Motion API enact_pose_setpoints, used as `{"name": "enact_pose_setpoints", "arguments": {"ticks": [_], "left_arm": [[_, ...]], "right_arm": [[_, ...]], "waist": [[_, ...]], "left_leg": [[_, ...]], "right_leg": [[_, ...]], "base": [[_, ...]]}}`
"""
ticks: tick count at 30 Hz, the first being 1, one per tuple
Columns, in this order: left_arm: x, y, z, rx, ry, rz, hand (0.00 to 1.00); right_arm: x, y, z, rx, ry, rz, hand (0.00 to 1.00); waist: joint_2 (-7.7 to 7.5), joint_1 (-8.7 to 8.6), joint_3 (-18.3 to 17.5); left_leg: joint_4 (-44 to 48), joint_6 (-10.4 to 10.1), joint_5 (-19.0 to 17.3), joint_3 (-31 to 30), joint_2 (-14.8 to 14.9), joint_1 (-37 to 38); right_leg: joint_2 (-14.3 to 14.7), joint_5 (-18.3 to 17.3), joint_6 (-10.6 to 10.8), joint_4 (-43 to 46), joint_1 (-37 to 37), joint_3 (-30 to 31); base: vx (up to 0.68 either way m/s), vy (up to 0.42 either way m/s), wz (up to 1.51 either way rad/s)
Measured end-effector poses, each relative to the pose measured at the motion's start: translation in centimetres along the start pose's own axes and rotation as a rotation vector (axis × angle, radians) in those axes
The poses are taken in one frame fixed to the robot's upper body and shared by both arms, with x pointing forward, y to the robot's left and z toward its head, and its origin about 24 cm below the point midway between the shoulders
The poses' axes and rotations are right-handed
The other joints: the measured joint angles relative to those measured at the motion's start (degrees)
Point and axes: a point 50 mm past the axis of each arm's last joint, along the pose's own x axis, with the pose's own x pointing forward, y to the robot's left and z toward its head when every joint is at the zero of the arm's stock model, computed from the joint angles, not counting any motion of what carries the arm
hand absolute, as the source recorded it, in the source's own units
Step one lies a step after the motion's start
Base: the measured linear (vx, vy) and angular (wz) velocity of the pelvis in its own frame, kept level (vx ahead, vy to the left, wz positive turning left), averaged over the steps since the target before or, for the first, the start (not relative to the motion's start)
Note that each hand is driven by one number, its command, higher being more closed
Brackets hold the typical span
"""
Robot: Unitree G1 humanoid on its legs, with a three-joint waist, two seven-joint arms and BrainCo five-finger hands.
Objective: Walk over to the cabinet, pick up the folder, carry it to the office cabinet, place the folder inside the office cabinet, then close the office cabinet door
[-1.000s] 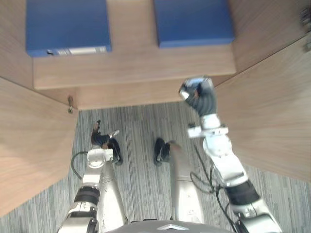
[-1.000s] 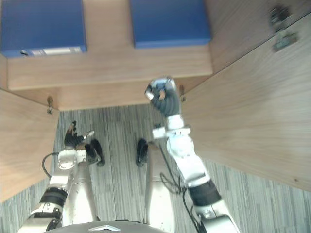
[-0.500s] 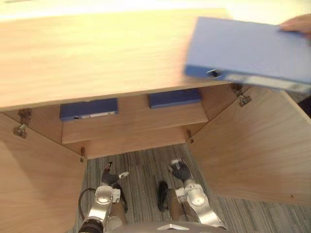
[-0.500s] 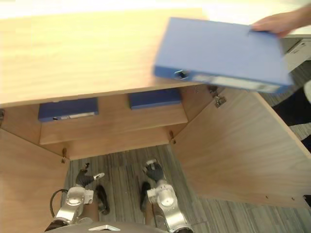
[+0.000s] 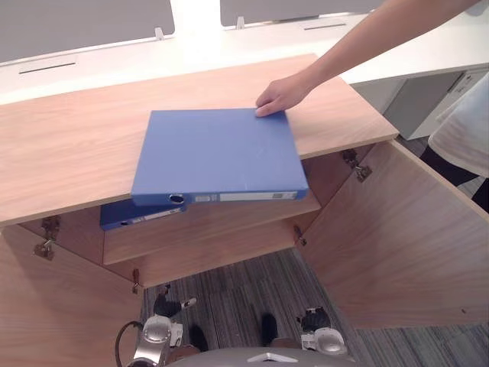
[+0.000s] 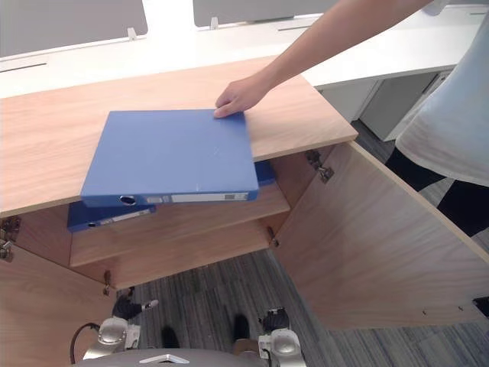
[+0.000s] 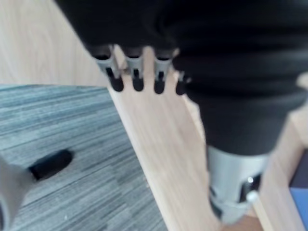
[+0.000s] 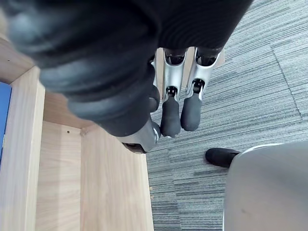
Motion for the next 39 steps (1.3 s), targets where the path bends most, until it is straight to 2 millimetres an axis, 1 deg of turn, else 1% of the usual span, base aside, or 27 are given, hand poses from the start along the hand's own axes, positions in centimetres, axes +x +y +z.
{"name": "enact_pose_setpoints", "arguments": {"ticks": [2, 7, 11, 14, 19, 22, 25, 28, 30, 31, 32, 33, 35, 36, 38, 39], "left_arm": [[-0.1, 0.0, -0.6, 0.002, 0.023, -0.002, 0.00], [-0.1, -0.1, -1.1, 0.006, 0.046, -0.008, 0.00], [-0.3, -0.2, -1.9, 0.014, 0.086, -0.012, 0.00], [-0.3, -0.2, -1.9, 0.014, 0.087, -0.012, 0.00], [-0.3, -0.2, -2.1, 0.016, 0.093, -0.009, 0.00], [-0.3, -0.2, -1.8, 0.016, 0.083, -0.001, 0.00], [-0.1, -0.1, -0.6, 0.017, 0.030, 0.006, 0.00], [0.0, 0.0, 1.1, 0.014, -0.050, 0.024, 0.00], [-0.1, 0.1, 3.1, 0.010, -0.140, 0.028, 0.00], [-0.2, 0.1, 3.7, 0.006, -0.167, 0.032, 0.00], [-0.4, 0.1, 5.0, -0.002, -0.229, 0.036, 0.00], [-0.5, 0.1, 5.7, -0.005, -0.261, 0.037, 0.00], [-1.1, -0.1, 7.9, -0.016, -0.369, 0.031, 0.00], [-1.2, -0.1, 8.3, -0.013, -0.390, 0.030, 0.00], [-1.8, -0.1, 9.8, -0.014, -0.465, 0.028, 0.00], [-1.9, -0.1, 10.1, -0.016, -0.479, 0.028, 0.00]], "right_arm": [[0.0, 0.1, -0.1, 0.019, 0.016, -0.005, 0.00], [0.2, 0.2, -0.4, 0.029, 0.044, -0.006, 0.00], [0.1, 0.0, -1.3, 0.077, 0.107, -0.019, 0.00], [0.1, -0.1, -1.6, 0.105, 0.125, -0.027, 0.00], [0.2, 0.0, -1.8, 0.120, 0.148, -0.028, 0.00], [0.1, 0.0, -1.9, 0.120, 0.151, -0.029, 0.00], [0.1, 0.0, -1.9, 0.119, 0.152, -0.032, 0.00], [0.1, 0.0, -2.0, 0.118, 0.152, -0.035, 0.00], [0.1, 0.0, -2.0, 0.114, 0.153, -0.037, 0.00], [0.1, 0.0, -2.0, 0.112, 0.153, -0.041, 0.00], [0.0, 0.1, -2.0, 0.103, 0.151, -0.041, 0.00], [0.0, 0.1, -2.0, 0.100, 0.150, -0.040, 0.00], [0.0, 0.3, -1.9, 0.094, 0.147, -0.035, 0.00], [0.0, 0.3, -1.9, 0.089, 0.144, -0.033, 0.00], [0.0, 0.4, -1.8, 0.080, 0.138, -0.027, 0.00], [0.0, 0.4, -1.8, 0.077, 0.137, -0.026, 0.00]], "waist": [[-0.15, -0.21, -0.1], [-0.25, -0.27, -0.3], [-0.19, -0.07, -1.6], [-0.20, -0.09, -1.8], [-0.21, -0.01, -1.9], [-0.17, -0.01, -1.9], [-0.16, 0.01, -1.9], [-0.14, 0.02, -2.0], [-0.15, 0.07, -2.0], [-0.15, 0.08, -2.0], [-0.13, 0.05, -2.0], [-0.12, 0.06, -2.0], [-0.05, 0.05, -2.0], [-0.04, 0.04, -2.1], [-0.07, 0.01, -2.1], [-0.08, 0.00, -2.1]], "left_leg": [[-0.3, 0.0, 0.0, -0.4, -0.4, 0.3], [-0.4, 0.2, -0.3, -1.2, -1.4, 0.8], [-0.4, 0.5, -0.5, -2.3, -2.2, 1.1], [-0.4, 0.6, -0.6, -3.3, -2.7, 1.2], [-0.4, 0.7, -0.7, -4.2, -2.9, 2.1], [-0.4, 0.8, -0.7, -4.8, -3.0, 2.8], [-0.4, 0.8, -0.7, -5.5, -3.0, 3.0], [-0.4, 1.0, -0.5, -6.3, -3.1, 3.1], [-0.4, 1.1, -0.5, -6.9, -3.1, 3.8], [-0.4, 1.1, -0.5, -7.1, -3.1, 4.1], [-0.4, 1.1, -0.5, -7.4, -3.1, 4.5], [-0.4, 1.1, -0.5, -7.4, -3.1, 4.6], [-0.4, 1.1, -0.5, -7.5, -3.0, 4.7], [-0.4, 1.1, -0.5, -7.5, -3.0, 4.7], [-0.4, 1.1, -0.5, -7.5, -3.0, 5.0], [-0.4, 1.1, -0.5, -7.5, -3.0, 5.1]], "right_leg": [[-0.3, 0.0, 0.2, -0.4, 0.6, -0.1], [-1.3, -0.1, 0.6, -0.7, 1.7, -0.2], [-1.9, -0.5, 1.1, -1.1, 2.7, -0.6], [-2.3, -0.6, 1.3, -1.2, 3.5, -1.6], [-2.6, -0.8, 0.9, -1.2, 4.8, -2.3], [-2.6, -1.2, 0.7, -1.2, 5.9, -3.1], [-2.6, -1.3, 0.8, -1.2, 6.5, -3.6], [-2.7, -1.5, 0.7, -1.1, 7.0, -4.5], [-2.7, -1.6, 0.6, -1.1, 8.0, -5.1], [-2.7, -1.7, 0.5, -1.1, 8.4, -5.2], [-2.7, -1.9, 0.5, -1.0, 8.8, -5.5], [-2.7, -2.1, 0.5, -0.9, 8.9, -5.6], [-2.7, -2.2, 0.5, -0.5, 8.9, -5.6], [-2.7, -2.2, 0.5, -0.5, 9.0, -5.6], [-2.7, -2.2, 0.5, -0.5, 9.2, -5.6], [-2.7, -2.2, 0.5, -0.5, 9.4, -5.7]], "base": [[-0.01, 0.026, 0.01], [-0.02, 0.025, 0.09], [0.01, 0.016, 0.13], [0.01, 0.012, 0.19], [0.00, -0.002, 0.10], [-0.02, -0.014, 0.11], [-0.03, -0.015, 0.12], [-0.03, -0.014, 0.14], [-0.01, -0.011, 0.13], [-0.01, -0.011, 0.12], [-0.02, -0.008, 0.09], [-0.03, -0.008, 0.07], [-0.03, -0.004, 0.02], [0.00, 0.000, 0.00], [0.00, 0.000, 0.00], [0.00, 0.000, 0.00]]}}
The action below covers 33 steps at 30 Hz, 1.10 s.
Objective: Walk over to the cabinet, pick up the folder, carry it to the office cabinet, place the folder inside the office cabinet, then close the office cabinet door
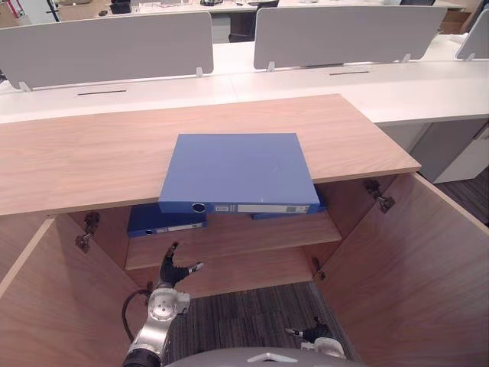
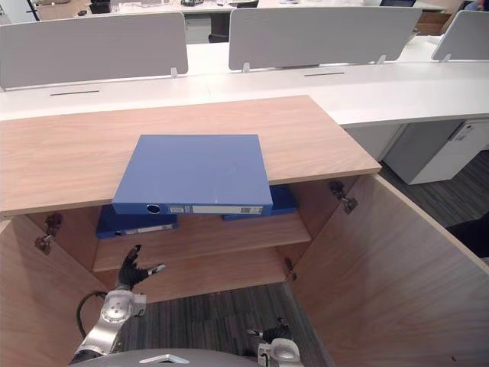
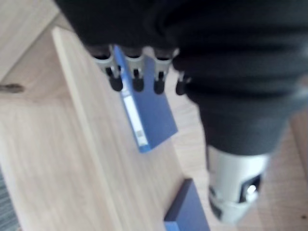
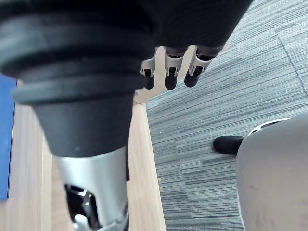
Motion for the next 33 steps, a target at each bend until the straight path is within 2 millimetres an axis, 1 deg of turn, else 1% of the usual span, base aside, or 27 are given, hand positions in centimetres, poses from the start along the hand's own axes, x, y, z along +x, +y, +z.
{"name": "enact_pose_setpoints", "arguments": {"ticks": [2, 4, 5, 7, 8, 12, 13, 15, 19, 24, 28, 31, 33], "left_arm": [[0.1, 0.2, 1.0, -0.007, -0.046, 0.008, 0.00], [0.2, 0.7, 1.6, -0.003, -0.077, 0.018, 0.00], [0.2, 1.3, 2.2, 0.012, -0.110, 0.038, 0.00], [0.3, 2.3, 2.8, 0.008, -0.138, 0.076, 0.00], [0.4, 3.4, 3.3, 0.004, -0.161, 0.133, 0.00], [0.3, 5.7, 3.7, 0.012, -0.185, 0.239, 0.00], [0.3, 5.8, 3.7, 0.011, -0.185, 0.244, 0.00], [0.0, 6.7, 3.9, -0.001, -0.195, 0.293, 0.00], [-0.3, 7.2, 3.5, -0.005, -0.185, 0.319, 0.00], [-0.8, 7.6, 3.9, -0.017, -0.208, 0.341, 0.00], [-1.0, 7.6, 4.2, -0.035, -0.229, 0.348, 0.00], [-1.2, 7.4, 4.0, -0.048, -0.220, 0.347, 0.00], [-1.5, 7.1, 3.5, -0.064, -0.200, 0.337, 0.00]], "right_arm": [[0.0, 0.2, 0.0, -0.010, -0.003, 0.009, 0.00], [0.0, 0.2, 0.1, -0.011, -0.005, 0.010, 0.00], [0.0, 0.2, 0.1, -0.012, -0.006, 0.011, 0.00], [0.0, 0.3, 0.2, -0.019, -0.008, 0.015, 0.00], [0.0, 0.4, 0.2, -0.031, -0.012, 0.020, 0.00], [-0.1, 0.5, 0.2, -0.053, -0.016, 0.023, 0.00], [-0.1, 0.5, 0.2, -0.055, -0.016, 0.023, 0.00], [-0.1, 0.7, 0.2, -0.076, -0.017, 0.030, 0.00], [-0.1, 0.8, 0.1, -0.082, -0.014, 0.035, 0.00], [-0.2, 0.8, -0.1, -0.093, -0.009, 0.037, 0.00], [-0.2, 1.1, 0.0, -0.145, -0.026, 0.053, 0.00], [-0.3, 1.3, 0.0, -0.153, -0.028, 0.060, 0.00], [-0.3, 1.4, 0.0, -0.151, -0.028, 0.062, 0.00]], "waist": [[-0.08, 0.00, -0.2], [-0.07, 0.01, -0.2], [-0.11, 0.01, -0.2], [-0.27, 0.01, -0.5], [-0.45, 0.04, -0.6], [-0.97, 0.28, -0.9], [-0.99, 0.31, -0.9], [-1.39, 0.57, -1.2], [-1.74, 0.70, -1.4], [-1.99, 1.28, -1.5], [-2.28, 1.44, -1.6], [-2.44, 1.50, -1.6], [-2.49, 1.41, -1.4]], "left_leg": [[0.0, 0.0, 0.0, -0.1, 0.0, 0.4], [0.0, 0.0, 0.0, -0.1, 0.0, 0.7], [0.0, 0.0, -0.1, -0.1, 0.0, 1.0], [0.0, 0.0, -0.1, -0.1, 0.0, 1.0], [0.0, 0.0, -0.1, -0.1, 0.0, 1.0], [0.0, 0.0, -0.1, -0.3, 0.0, 1.0], [0.0, 0.0, -0.1, -0.3, 0.0, 1.0], [0.0, 0.0, -0.1, -0.7, 0.0, 1.1], [0.0, 0.0, -0.1, -1.3, 0.0, 2.2], [0.0, 0.0, -0.1, -2.0, 0.0, 2.3], [0.0, 0.1, -0.1, -2.8, 0.0, 2.8], [0.0, 0.1, -0.1, -3.0, 0.0, 3.2], [0.0, 0.1, -0.1, -3.0, 0.0, 4.0]], "right_leg": [[0.0, -0.1, 0.0, 0.0, 0.4, -0.1], [0.0, -0.1, 0.0, 0.0, 0.7, -0.1], [0.0, -0.2, 0.1, -0.1, 1.1, -0.2], [0.0, -0.2, 0.1, -0.1, 1.1, -0.2], [0.0, -0.4, 0.3, -0.1, 1.1, -0.3], [0.0, -0.4, 0.3, -0.1, 1.2, -0.4], [0.0, -0.4, 0.2, -0.1, 1.2, -0.4], [0.0, -0.5, 0.1, 0.0, 1.5, -0.7], [-0.1, -0.9, 0.1, 0.0, 2.9, -1.3], [-0.1, -1.5, 0.1, 0.7, 3.1, -2.0], [-0.1, -2.0, 0.1, 1.1, 3.9, -2.4], [-0.1, -2.3, 0.1, 1.3, 4.2, -2.4], [-0.1, -2.4, 0.1, 1.5, 5.0, -2.4]], "base": [[0.00, 0.000, 0.00], [0.00, 0.000, 0.00], [0.00, 0.000, 0.00], [0.00, 0.000, 0.00], [0.00, 0.000, 0.00], [0.00, 0.000, 0.00], [0.00, 0.004, 0.05], [0.01, 0.003, 0.08], [0.01, -0.002, 0.08], [-0.01, -0.005, 0.08], [-0.01, -0.001, 0.09], [0.00, 0.000, 0.04], [0.00, 0.000, 0.00]]}}
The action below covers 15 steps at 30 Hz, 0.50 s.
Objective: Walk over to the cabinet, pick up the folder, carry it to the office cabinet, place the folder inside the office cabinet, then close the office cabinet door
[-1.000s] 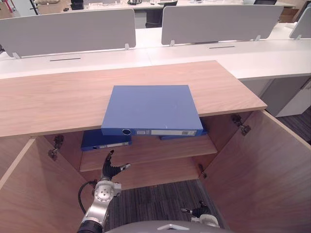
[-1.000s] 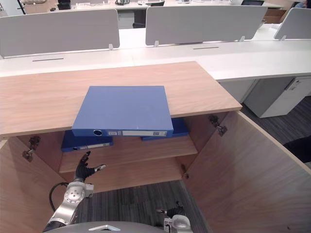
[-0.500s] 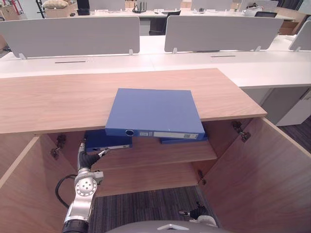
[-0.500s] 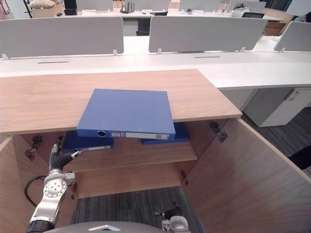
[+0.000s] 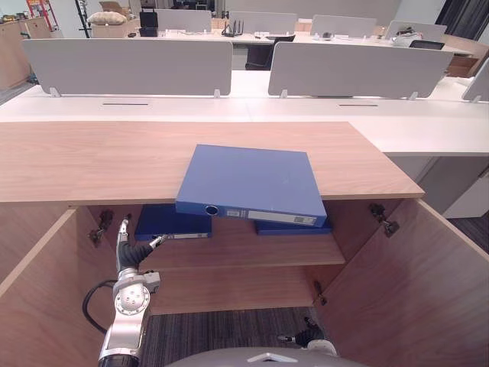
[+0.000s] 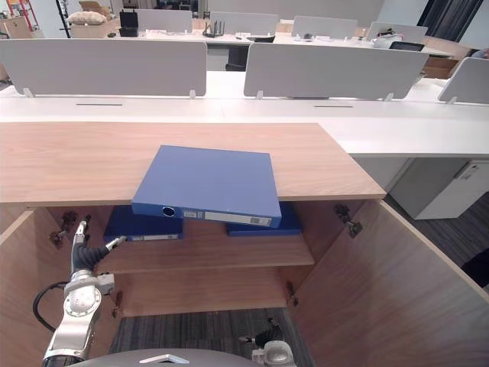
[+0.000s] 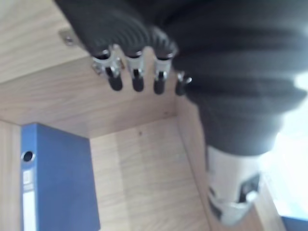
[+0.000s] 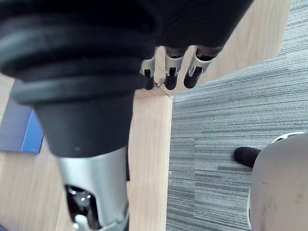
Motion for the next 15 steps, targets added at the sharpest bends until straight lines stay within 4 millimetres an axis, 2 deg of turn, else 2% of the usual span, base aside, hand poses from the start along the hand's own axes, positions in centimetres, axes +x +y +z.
{"name": "enact_pose_setpoints", "arguments": {"ticks": [7, 15], "left_arm": [[-0.8, -1.0, -0.2, -0.007, 0.010, -0.059, 0.00], [-1.3, -2.1, 1.2, -0.027, -0.055, -0.137, 0.00]], "right_arm": [[-0.1, 0.5, 0.0, -0.017, -0.005, 0.018, 0.00], [-0.3, 0.6, -0.4, -0.019, 0.002, 0.021, 0.00]], "waist": [[-0.46, 0.24, 0.2], [-0.45, -0.03, 0.1]], "left_leg": [[0.0, 0.1, -0.2, -0.1, 0.1, 0.8], [0.0, 0.1, -0.3, -0.1, 0.0, 1.0]], "right_leg": [[0.0, -1.2, 0.5, 1.0, 0.6, 0.2], [0.0, -1.6, 0.6, 1.2, 0.7, 1.7]], "base": [[-0.01, 0.005, 0.00], [0.00, 0.009, 0.00]]}}
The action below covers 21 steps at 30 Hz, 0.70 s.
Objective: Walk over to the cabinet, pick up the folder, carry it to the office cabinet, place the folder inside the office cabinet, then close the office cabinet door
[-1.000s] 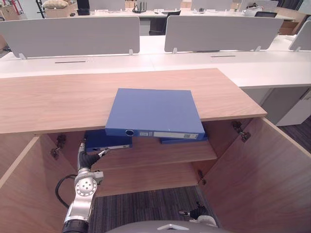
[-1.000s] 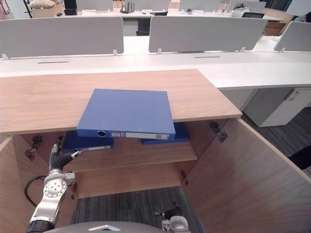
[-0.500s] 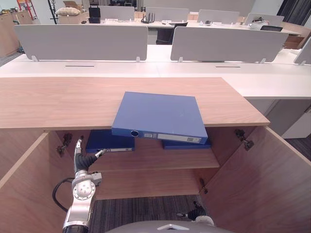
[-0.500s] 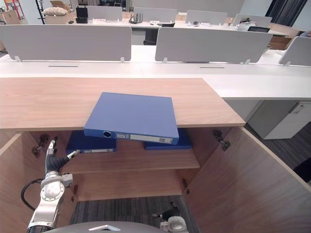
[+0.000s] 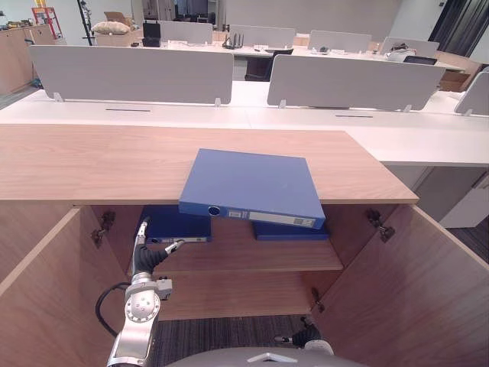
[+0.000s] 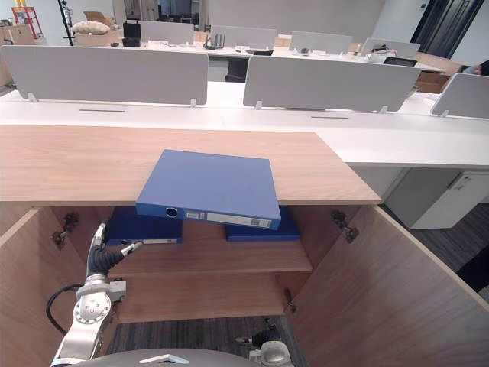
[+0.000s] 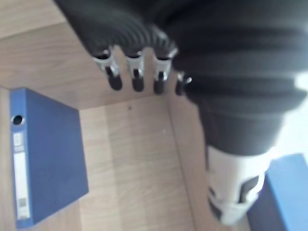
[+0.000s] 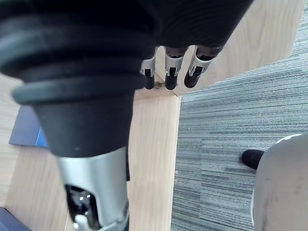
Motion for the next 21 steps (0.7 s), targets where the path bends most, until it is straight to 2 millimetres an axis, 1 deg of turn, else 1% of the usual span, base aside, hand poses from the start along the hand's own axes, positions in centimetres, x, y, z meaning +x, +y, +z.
{"name": "enact_pose_setpoints", "arguments": {"ticks": [4, 6, 12, 13, 18, 21], "left_arm": [[0.2, 0.3, 1.0, 0.012, -0.049, -0.002, 0.00], [0.5, 0.9, 1.6, 0.040, -0.088, 0.000, 0.00], [1.0, 3.0, 2.0, 0.158, -0.128, 0.038, 0.00], [1.5, 3.7, 2.5, 0.184, -0.156, 0.052, 0.00], [1.9, 4.9, 2.8, 0.195, -0.164, 0.100, 0.00], [2.0, 5.1, 2.9, 0.192, -0.164, 0.109, 0.00]], "right_arm": [[0.0, 0.0, 0.0, 0.000, 0.000, 0.001, 0.00], [0.0, 0.0, 0.0, -0.001, 0.001, 0.001, 0.00], [0.0, 0.0, 0.0, -0.003, 0.003, 0.021, 0.00], [0.1, 0.0, 0.1, -0.004, 0.001, 0.024, 0.00], [0.1, 0.0, 0.2, -0.004, -0.002, 0.028, 0.00], [0.2, 0.1, 0.4, -0.004, -0.006, 0.034, 0.00]], "waist": [[0.06, -0.10, 0.0], [0.25, -0.23, -0.2], [0.46, -0.22, -0.3], [0.49, -0.09, -0.3], [0.52, 0.04, -0.3], [0.52, 0.06, -0.3]], "left_leg": [[0.0, -0.1, -0.2, 0.1, 0.0, 0.0], [0.0, -0.1, -0.3, 0.3, 0.0, 0.0], [0.0, -0.2, -0.4, 0.5, 0.1, 0.2], [0.0, -0.3, -0.5, 0.5, 0.2, 0.3], [0.0, -0.5, -0.6, 0.7, 0.4, 0.2], [0.0, -0.5, -0.7, 0.7, 0.4, 0.3]], "right_leg": [[0.1, 0.0, 0.0, -0.2, 0.0, 0.2], [0.1, 0.1, -0.2, -0.2, 0.0, 0.3], [0.5, 0.3, -0.7, -0.6, -0.2, 0.4], [0.6, 0.3, -0.8, -0.7, -0.2, 0.5], [0.8, 0.3, -1.0, -1.0, -0.2, 0.6], [0.8, 0.3, -1.1, -1.0, -0.2, 0.6]], "base": [[0.00, 0.000, 0.00], [0.00, 0.000, 0.00], [0.03, 0.003, -0.02], [0.00, 0.000, 0.00], [0.00, -0.001, -0.01], [0.00, 0.000, 0.00]]}}
